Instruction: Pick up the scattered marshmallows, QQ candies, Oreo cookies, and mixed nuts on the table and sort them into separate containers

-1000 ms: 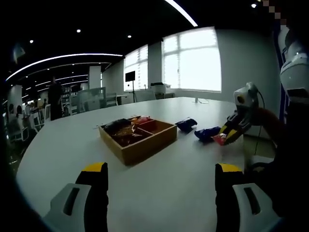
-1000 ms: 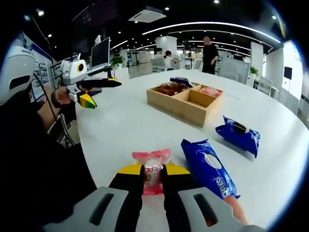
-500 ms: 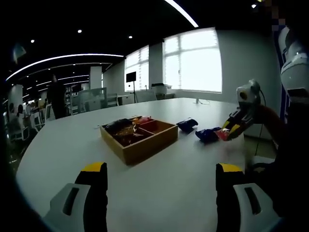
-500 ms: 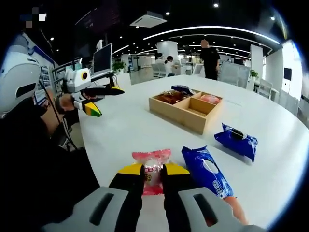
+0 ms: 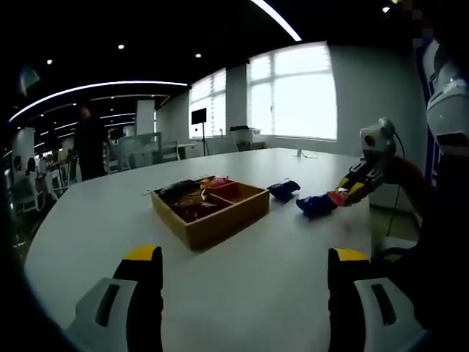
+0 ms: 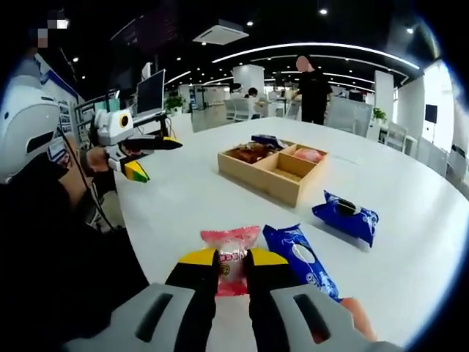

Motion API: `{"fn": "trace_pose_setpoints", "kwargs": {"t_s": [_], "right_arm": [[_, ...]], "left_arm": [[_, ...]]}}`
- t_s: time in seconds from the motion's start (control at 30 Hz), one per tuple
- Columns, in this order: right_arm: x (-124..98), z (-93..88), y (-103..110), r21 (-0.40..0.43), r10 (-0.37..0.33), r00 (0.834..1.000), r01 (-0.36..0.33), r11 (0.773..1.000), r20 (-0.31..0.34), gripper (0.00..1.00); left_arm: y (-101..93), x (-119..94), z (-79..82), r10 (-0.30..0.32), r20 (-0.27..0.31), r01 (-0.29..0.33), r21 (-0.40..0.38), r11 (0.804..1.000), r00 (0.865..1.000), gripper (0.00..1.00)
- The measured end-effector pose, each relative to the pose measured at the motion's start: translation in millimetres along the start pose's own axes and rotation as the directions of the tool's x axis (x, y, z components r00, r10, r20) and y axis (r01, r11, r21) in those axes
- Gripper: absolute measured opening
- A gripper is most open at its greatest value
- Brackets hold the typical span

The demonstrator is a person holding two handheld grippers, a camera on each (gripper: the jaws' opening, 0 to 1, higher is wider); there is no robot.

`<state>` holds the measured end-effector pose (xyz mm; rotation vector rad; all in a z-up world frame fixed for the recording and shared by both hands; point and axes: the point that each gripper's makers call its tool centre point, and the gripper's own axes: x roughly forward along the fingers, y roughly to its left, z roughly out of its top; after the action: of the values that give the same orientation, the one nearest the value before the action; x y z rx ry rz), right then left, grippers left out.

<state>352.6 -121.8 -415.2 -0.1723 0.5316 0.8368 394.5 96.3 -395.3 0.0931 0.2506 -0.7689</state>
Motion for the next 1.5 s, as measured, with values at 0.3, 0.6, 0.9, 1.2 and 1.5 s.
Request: {"fn": "trace_pose_setpoints", "kwargs": {"t_s": [0.3, 0.6, 0.9, 1.2, 1.5], "right_arm": [[-4, 8.6, -5, -0.017, -0.009, 1.0, 0.009, 1.0, 0.003, 0.11], [1, 8.8, -12, -0.004, -0.016, 1.0, 0.016, 1.0, 0.013, 0.11], [6, 18.7, -18, -0.005, -0.021, 1.0, 0.021, 1.0, 0.023, 0.11], [24, 46.5, -27, -0.033, -0.034, 0.996, 0.037, 0.999, 0.079, 0.11], [43, 69.9, -37, -0.071, -0.043, 0.994, 0.05, 0.996, 0.098, 0.11]], "left_arm": [[1.2, 2, 9.4, -0.009, 0.002, 0.009, 0.02, 1.0, 1.0, 0.97], [3.2, 6, 0.2, -0.01, -0.003, 0.01, 0.007, 1.0, 1.0, 0.97], [4.6, 6, 2.7, -0.008, 0.012, 0.008, 0.0, 1.0, 1.0, 0.97], [3.8, 3, -3.2, -0.007, 0.006, 0.007, -0.007, 1.0, 1.0, 0.97], [4.6, 0, -0.9, 0.001, 0.013, -0.001, -0.005, 1.0, 1.0, 0.97]]}}
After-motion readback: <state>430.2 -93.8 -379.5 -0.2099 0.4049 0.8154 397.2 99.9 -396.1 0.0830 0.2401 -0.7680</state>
